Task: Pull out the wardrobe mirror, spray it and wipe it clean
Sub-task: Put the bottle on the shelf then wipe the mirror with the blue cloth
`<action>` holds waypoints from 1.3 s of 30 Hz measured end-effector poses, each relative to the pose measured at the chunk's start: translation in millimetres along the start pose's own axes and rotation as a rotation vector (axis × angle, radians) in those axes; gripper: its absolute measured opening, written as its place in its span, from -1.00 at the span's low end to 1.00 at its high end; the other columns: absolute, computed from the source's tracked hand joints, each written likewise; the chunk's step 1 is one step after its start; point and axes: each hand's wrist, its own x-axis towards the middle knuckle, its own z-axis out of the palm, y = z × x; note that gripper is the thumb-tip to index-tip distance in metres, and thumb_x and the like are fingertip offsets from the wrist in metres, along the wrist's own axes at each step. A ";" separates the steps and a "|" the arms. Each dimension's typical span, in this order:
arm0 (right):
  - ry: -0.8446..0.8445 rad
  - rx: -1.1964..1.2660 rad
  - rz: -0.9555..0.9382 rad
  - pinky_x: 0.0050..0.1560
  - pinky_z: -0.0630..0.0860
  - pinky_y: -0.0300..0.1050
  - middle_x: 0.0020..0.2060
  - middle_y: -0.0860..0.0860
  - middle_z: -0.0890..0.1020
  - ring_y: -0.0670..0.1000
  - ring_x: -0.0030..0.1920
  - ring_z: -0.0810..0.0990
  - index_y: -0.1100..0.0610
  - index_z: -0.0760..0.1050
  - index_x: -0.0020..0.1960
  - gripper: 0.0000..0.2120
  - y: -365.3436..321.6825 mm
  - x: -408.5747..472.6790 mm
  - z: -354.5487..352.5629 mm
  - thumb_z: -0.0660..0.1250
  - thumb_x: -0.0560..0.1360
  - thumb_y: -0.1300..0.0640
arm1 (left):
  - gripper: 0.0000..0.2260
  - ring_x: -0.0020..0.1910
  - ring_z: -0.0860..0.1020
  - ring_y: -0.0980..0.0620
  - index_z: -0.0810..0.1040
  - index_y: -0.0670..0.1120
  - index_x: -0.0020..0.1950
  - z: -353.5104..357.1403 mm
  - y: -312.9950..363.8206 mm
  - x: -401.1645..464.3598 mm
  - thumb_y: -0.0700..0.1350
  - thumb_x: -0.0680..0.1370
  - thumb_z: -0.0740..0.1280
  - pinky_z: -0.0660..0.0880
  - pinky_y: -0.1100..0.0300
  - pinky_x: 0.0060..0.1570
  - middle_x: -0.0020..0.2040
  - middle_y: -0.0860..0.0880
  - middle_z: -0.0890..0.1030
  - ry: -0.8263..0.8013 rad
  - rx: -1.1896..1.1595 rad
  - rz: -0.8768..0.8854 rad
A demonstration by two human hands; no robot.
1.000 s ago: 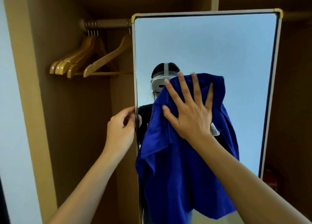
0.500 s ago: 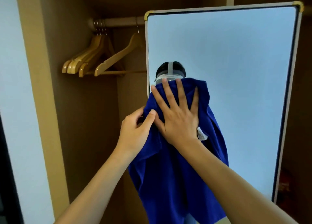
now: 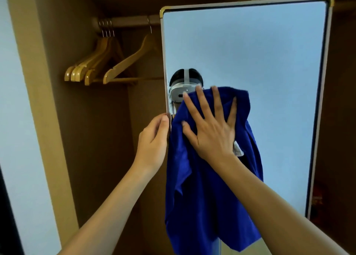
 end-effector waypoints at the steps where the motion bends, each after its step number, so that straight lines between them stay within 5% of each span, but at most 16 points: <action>1: 0.005 0.009 0.008 0.45 -0.19 0.36 0.58 -0.03 0.04 0.13 0.57 -0.06 -0.12 0.01 0.58 -0.39 -2.7 8.0 -1.4 0.00 0.57 -0.25 | -0.59 0.03 0.59 -0.08 0.57 -0.07 0.13 0.0 0.3 -0.2 0.17 0.63 0.07 0.51 -0.19 0.13 0.01 -0.11 0.63 0.001 -0.001 0.004; 4: 0.004 0.016 0.017 0.45 -0.18 0.36 0.58 -0.03 0.02 0.13 0.57 -0.08 -0.11 -0.04 0.58 -0.39 -12.5 21.1 -2.9 -0.04 0.58 -0.25 | -0.46 -0.04 0.54 -0.25 0.55 -0.16 0.01 -0.8 -1.2 0.6 0.26 0.57 0.03 0.47 -0.26 0.05 -0.07 -0.24 0.58 0.012 0.005 0.004; 8: -0.015 0.020 -0.044 0.45 -0.25 0.33 0.58 -0.02 0.01 0.13 0.57 -0.11 -0.10 -0.04 0.58 -0.39 -22.1 4.6 2.5 -0.04 0.58 -0.23 | -0.51 -0.13 0.53 -0.21 0.55 -0.17 -0.04 0.7 -2.0 0.1 0.21 0.59 0.06 0.47 -0.19 -0.02 -0.16 -0.19 0.56 0.010 -0.021 0.030; 13: -0.058 0.030 -0.113 0.45 -0.26 0.30 0.56 -0.06 -0.03 0.10 0.57 -0.10 -0.14 -0.07 0.57 -0.36 -13.6 -47.0 16.6 0.04 0.56 -0.26 | -0.74 0.06 0.57 0.28 0.54 -0.03 0.24 12.4 -10.3 -1.2 0.02 0.65 0.18 0.48 0.29 0.09 0.03 0.12 0.62 0.106 -0.040 0.022; 17: -0.057 -0.019 -0.016 0.46 -0.19 0.32 0.56 -0.06 0.04 0.09 0.57 -0.04 -0.13 0.03 0.56 -0.38 23.3 -65.9 14.5 0.05 0.56 -0.26 | -0.84 -0.16 0.54 0.44 0.51 -0.02 0.17 28.8 -8.8 -3.1 -0.06 0.63 0.22 0.45 0.51 -0.21 -0.06 0.12 0.58 0.204 -0.017 0.001; 19: -0.054 -0.025 0.046 0.46 -0.15 0.35 0.57 -0.06 0.08 0.08 0.57 -0.03 -0.13 0.04 0.57 -0.39 43.6 -67.3 10.5 0.04 0.56 -0.25 | -0.81 -0.14 0.57 0.36 0.53 -0.06 0.18 35.4 -10.5 -2.3 -0.05 0.63 0.22 0.49 0.48 -0.21 -0.02 0.04 0.58 0.246 0.014 -0.005; 22: -0.038 -0.028 0.100 0.46 -0.11 0.37 0.57 -0.04 0.09 0.09 0.57 -0.03 -0.12 0.04 0.56 -0.41 70.9 -58.1 4.6 0.01 0.57 -0.24 | -0.68 0.09 0.54 0.18 0.46 -0.07 0.32 44.3 -17.1 -0.5 0.03 0.61 0.22 0.52 0.25 0.10 0.14 0.01 0.53 0.310 0.135 -0.031; 25: -0.012 -0.029 0.130 0.45 -0.12 0.37 0.57 -0.03 0.09 0.10 0.56 -0.03 -0.12 0.00 0.56 -0.41 86.1 -40.7 0.4 -0.03 0.58 -0.24 | -0.50 0.39 0.35 0.06 0.26 -0.13 0.49 57.9 -14.6 -6.1 0.01 0.60 0.25 0.35 0.28 0.30 0.43 -0.05 0.32 0.374 0.268 0.052; 27: 0.000 -0.025 0.132 0.45 -0.13 0.36 0.57 -0.03 0.09 0.11 0.56 -0.02 -0.13 -0.03 0.56 -0.41 88.4 -32.7 -0.5 -0.05 0.58 -0.25 | -0.44 0.51 0.19 0.06 0.13 -0.12 0.55 69.1 -11.8 -12.2 -0.02 0.62 0.25 0.28 0.12 0.43 0.54 -0.03 0.15 0.398 0.384 0.195; 33: -0.022 -0.014 0.098 0.47 -0.19 0.34 0.58 -0.04 0.01 0.08 0.57 -0.11 -0.12 -0.07 0.57 -0.39 93.1 -37.0 -1.5 -0.04 0.58 -0.26 | -0.51 0.55 0.15 0.00 0.22 -0.18 0.53 115.5 -14.0 -35.0 -0.09 0.62 0.20 0.12 -0.09 0.51 0.55 -0.09 0.21 0.091 0.589 0.616; 39: -0.057 -0.029 0.088 0.47 -0.20 0.33 0.57 -0.04 -0.04 0.08 0.57 -0.15 -0.11 -0.08 0.57 -0.39 119.2 -60.8 0.1 -0.14 0.58 -0.30 | -0.52 0.54 0.16 0.01 0.23 -0.19 0.52 148.2 -24.6 -47.0 -0.08 0.62 0.18 0.19 -0.13 0.47 0.54 -0.09 0.24 -0.032 0.676 0.654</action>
